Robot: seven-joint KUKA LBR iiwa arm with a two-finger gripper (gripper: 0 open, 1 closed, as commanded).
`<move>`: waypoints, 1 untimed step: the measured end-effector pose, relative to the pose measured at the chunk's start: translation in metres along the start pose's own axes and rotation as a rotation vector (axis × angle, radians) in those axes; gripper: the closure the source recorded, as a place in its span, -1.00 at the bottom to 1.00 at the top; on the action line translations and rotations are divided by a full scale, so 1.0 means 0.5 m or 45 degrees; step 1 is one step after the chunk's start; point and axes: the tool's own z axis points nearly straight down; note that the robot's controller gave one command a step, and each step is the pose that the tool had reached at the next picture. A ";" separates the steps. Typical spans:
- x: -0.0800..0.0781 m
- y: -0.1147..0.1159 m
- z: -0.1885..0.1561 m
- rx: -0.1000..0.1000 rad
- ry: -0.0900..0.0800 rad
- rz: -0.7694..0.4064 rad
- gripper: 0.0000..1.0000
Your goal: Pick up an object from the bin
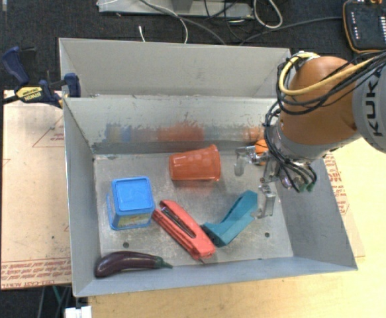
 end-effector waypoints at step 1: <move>0.051 0.054 0.132 -0.005 0.010 -0.008 -1.00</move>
Offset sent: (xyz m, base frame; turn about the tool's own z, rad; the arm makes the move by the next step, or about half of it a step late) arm 0.0247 0.0135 -0.0339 0.0710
